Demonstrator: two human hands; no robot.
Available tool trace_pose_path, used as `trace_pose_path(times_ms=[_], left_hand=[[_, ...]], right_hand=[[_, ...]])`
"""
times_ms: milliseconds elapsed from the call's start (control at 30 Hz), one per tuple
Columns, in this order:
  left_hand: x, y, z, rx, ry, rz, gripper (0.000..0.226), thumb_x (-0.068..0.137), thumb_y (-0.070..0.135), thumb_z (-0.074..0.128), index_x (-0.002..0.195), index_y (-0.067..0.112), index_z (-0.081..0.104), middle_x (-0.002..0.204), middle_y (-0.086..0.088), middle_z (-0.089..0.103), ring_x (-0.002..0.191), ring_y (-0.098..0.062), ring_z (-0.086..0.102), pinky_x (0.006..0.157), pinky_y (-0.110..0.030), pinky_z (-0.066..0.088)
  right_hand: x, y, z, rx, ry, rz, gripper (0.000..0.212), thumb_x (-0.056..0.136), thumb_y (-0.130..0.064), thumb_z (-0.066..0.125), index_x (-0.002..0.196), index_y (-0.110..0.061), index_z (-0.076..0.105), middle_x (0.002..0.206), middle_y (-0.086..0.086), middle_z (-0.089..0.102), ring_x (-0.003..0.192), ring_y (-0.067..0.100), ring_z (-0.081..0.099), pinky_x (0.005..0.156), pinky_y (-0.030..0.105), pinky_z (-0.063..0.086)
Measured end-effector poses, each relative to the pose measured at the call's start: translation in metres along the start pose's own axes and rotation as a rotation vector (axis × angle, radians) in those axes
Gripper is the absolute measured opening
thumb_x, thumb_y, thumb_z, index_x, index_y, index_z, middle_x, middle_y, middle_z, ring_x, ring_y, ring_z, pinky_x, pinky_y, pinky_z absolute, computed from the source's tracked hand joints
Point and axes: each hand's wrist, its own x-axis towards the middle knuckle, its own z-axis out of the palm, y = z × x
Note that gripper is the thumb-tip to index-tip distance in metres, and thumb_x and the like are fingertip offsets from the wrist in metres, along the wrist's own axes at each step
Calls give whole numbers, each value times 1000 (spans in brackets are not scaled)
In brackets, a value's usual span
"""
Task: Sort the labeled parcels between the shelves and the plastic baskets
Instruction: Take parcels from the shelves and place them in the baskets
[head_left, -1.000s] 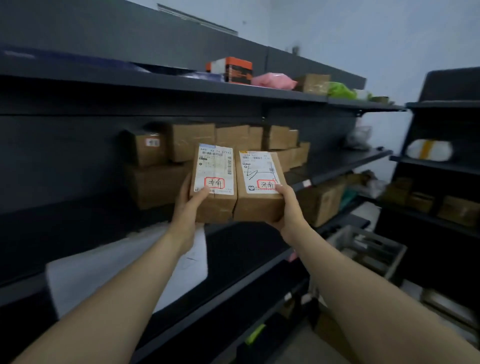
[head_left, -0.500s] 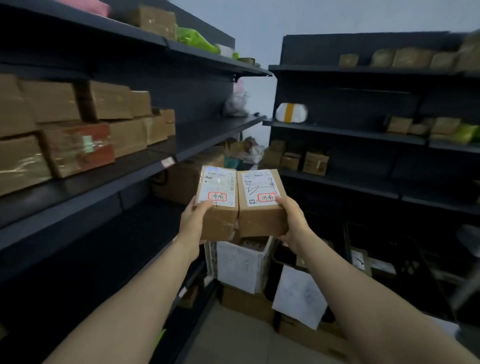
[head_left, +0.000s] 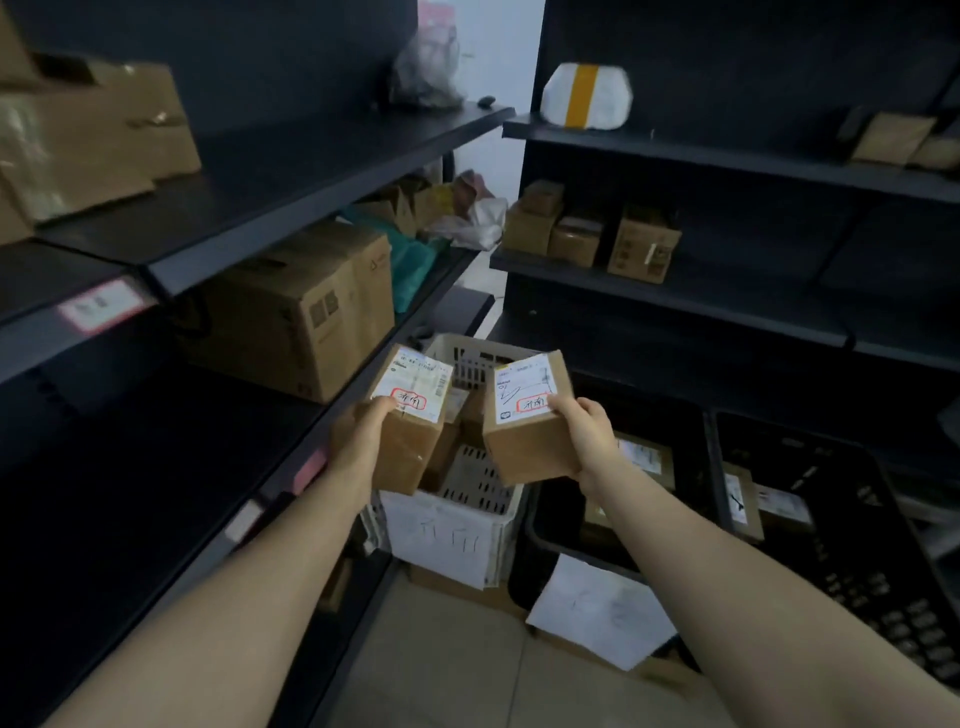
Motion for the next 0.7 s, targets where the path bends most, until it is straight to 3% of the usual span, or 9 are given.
trace_pose_path(times_ms=[200, 267, 400, 467, 500, 600, 700], left_hand=[[125, -28, 47, 109, -32, -10, 25, 87, 29, 60, 108, 15, 66, 93, -8, 68, 82, -25, 65, 60, -28, 49], [162, -41, 62, 150, -40, -4, 28, 86, 28, 61, 110, 14, 66, 98, -8, 69, 87, -25, 65, 64, -28, 49], [219, -77, 93, 207, -62, -56, 22, 86, 28, 63, 104, 17, 65, 96, -5, 68, 83, -22, 63, 74, -32, 50], [247, -99, 105, 215, -69, -95, 29, 83, 31, 65, 107, 16, 65, 99, -8, 69, 85, -25, 64, 80, -38, 53], [259, -109, 111, 215, -65, -119, 28, 83, 30, 65, 108, 16, 65, 100, -9, 69, 86, -27, 64, 82, -40, 54], [288, -141, 126, 203, -17, -180, 24, 87, 23, 62, 110, 16, 64, 99, -9, 67, 85, -26, 62, 82, -38, 52], [296, -168, 135, 135, 29, -296, 30, 82, 34, 64, 109, 18, 64, 101, -10, 67, 87, -28, 63, 83, -43, 54]], right_hand=[[118, 38, 65, 65, 14, 221, 61, 89, -37, 64, 139, -17, 36, 112, 10, 57, 94, 27, 59, 84, 43, 53], [154, 59, 82, 78, 16, 270, 53, 88, -35, 65, 131, -17, 40, 108, 10, 58, 94, 28, 60, 89, 46, 52], [214, 100, 104, 71, 45, 407, 59, 84, -38, 67, 129, -16, 36, 110, 11, 56, 94, 29, 59, 84, 47, 53], [244, 123, 112, 32, 95, 477, 77, 71, -51, 68, 134, -19, 37, 117, 13, 54, 101, 34, 58, 89, 52, 52], [258, 130, 115, 5, 110, 495, 82, 68, -53, 67, 137, -21, 37, 121, 14, 53, 103, 35, 57, 92, 53, 51], [290, 146, 117, -68, 149, 476, 67, 86, -41, 64, 143, -21, 36, 127, 13, 54, 107, 33, 56, 95, 45, 49], [318, 156, 110, -181, 111, 417, 66, 89, -35, 65, 146, -19, 36, 131, 11, 55, 113, 31, 56, 92, 38, 48]])
